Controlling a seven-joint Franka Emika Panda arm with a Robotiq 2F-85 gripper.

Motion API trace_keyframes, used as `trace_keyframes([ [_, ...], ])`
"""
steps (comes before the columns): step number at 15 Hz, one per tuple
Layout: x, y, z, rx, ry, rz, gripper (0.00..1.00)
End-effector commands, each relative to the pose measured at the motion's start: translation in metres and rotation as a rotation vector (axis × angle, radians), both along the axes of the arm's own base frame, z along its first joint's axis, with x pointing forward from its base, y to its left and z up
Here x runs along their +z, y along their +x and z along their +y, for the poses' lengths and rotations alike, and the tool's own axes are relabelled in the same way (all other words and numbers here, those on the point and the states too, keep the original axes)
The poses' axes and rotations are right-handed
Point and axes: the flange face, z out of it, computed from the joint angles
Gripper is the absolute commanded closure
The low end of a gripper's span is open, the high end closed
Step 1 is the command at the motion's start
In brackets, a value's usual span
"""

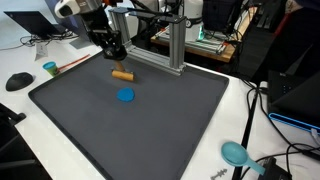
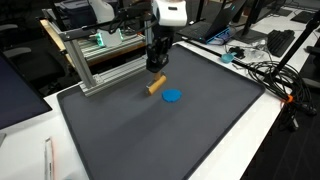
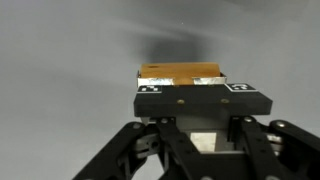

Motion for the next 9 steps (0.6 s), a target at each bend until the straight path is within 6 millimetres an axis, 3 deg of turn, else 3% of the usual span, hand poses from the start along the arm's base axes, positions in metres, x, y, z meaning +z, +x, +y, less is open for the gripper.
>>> trace_keyframes([
  [1, 0.048, -0.037, -0.012, -0.122, 0.011, -0.075, 0.78],
  [5, 0.081, -0.070, -0.010, -0.223, -0.008, -0.147, 0.78],
  [9, 0.096, -0.106, 0.010, -0.260, -0.026, -0.208, 0.78],
])
